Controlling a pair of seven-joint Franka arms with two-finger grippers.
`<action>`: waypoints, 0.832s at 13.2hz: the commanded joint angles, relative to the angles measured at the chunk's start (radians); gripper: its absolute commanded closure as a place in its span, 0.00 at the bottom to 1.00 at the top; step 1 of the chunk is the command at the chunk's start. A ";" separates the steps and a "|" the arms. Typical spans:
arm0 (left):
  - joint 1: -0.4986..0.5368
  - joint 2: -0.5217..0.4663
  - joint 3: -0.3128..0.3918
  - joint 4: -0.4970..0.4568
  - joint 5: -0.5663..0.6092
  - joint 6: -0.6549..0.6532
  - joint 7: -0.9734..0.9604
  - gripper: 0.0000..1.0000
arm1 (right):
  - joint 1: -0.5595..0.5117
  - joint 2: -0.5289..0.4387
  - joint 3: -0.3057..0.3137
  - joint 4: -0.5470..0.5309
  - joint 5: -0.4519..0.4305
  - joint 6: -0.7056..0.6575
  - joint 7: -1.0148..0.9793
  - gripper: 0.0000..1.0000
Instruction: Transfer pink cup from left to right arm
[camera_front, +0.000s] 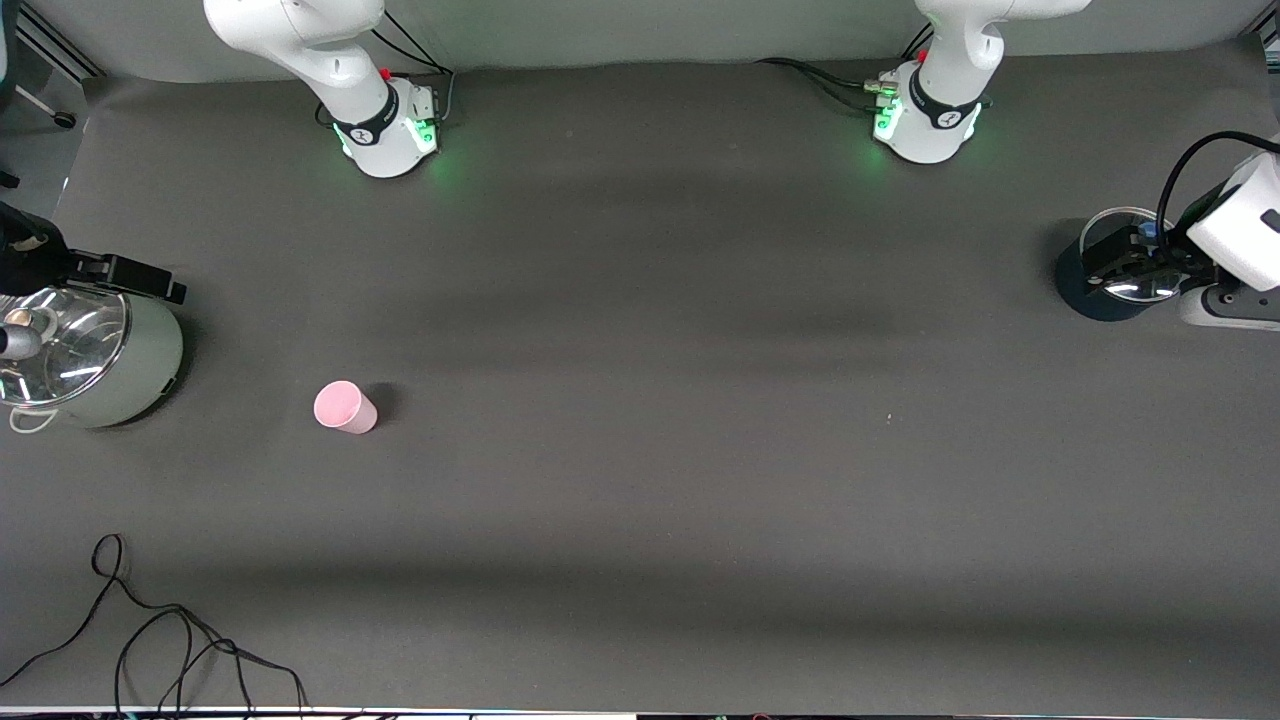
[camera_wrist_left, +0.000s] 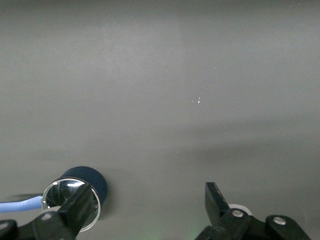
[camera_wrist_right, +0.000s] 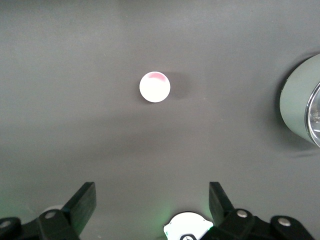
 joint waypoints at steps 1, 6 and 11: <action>-0.014 -0.010 0.015 0.003 -0.035 -0.006 -0.014 0.00 | -0.093 -0.052 0.088 -0.037 -0.023 -0.005 0.018 0.00; -0.017 -0.003 0.017 0.004 -0.044 -0.015 -0.019 0.00 | -0.136 -0.167 0.142 -0.208 -0.025 0.126 0.008 0.00; -0.022 0.005 0.017 0.004 -0.028 -0.007 -0.019 0.00 | -0.064 -0.189 0.140 -0.244 -0.082 0.162 0.005 0.00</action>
